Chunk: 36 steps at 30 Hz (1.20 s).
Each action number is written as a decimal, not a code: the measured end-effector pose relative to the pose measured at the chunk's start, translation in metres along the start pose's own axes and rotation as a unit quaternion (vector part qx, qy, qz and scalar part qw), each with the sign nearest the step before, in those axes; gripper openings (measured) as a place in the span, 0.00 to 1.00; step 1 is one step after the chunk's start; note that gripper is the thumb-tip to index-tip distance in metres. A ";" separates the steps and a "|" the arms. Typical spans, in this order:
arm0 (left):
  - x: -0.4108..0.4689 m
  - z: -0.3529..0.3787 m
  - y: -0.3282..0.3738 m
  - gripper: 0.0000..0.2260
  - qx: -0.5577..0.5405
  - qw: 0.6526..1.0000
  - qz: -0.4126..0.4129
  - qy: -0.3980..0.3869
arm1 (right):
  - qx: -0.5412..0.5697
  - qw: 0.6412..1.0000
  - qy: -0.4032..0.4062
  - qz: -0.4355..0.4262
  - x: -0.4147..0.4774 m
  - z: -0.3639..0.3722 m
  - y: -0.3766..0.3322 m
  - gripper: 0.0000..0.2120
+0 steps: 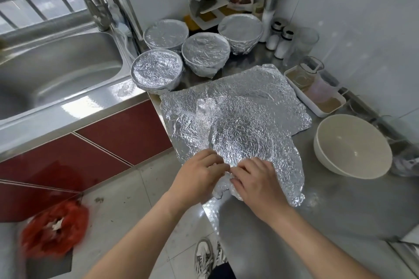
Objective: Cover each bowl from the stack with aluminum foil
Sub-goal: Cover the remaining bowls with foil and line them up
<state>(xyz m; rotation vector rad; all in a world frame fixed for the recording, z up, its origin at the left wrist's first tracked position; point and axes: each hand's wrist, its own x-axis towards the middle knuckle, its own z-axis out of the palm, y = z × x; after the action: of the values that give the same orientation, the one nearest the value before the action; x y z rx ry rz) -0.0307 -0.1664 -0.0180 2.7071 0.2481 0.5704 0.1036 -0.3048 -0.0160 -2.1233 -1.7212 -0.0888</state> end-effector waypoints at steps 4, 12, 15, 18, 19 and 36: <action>0.005 0.002 0.003 0.08 0.008 1.000 0.008 -0.007 | 0.028 0.999 0.017 0.007 -0.005 0.001 0.005 0.11; 0.002 0.006 0.004 0.06 0.002 1.000 -0.013 0.013 | 0.011 0.999 0.033 -0.023 -0.006 0.006 0.012 0.01; 0.003 0.004 0.009 0.07 -0.017 0.999 -0.039 -0.007 | -0.013 0.998 0.044 -0.030 -0.005 0.008 0.011 0.03; 0.004 0.004 0.013 0.08 -0.018 0.999 -0.042 -0.022 | -0.017 0.998 0.055 -0.036 -0.006 0.010 0.009 0.02; 0.005 0.004 0.014 0.08 -0.012 0.999 -0.036 -0.021 | -0.018 0.998 0.057 -0.035 -0.006 0.010 0.008 0.03; -0.009 0.004 -0.004 0.06 -0.002 1.000 -0.025 0.015 | 0.169 0.975 0.025 0.144 -0.006 0.001 -0.015 0.04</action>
<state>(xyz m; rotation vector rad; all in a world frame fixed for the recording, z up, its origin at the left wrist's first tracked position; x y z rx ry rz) -0.0376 -0.1657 -0.0263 2.6823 0.3207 0.5980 0.0875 -0.3074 -0.0148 -2.0654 -1.2759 0.2164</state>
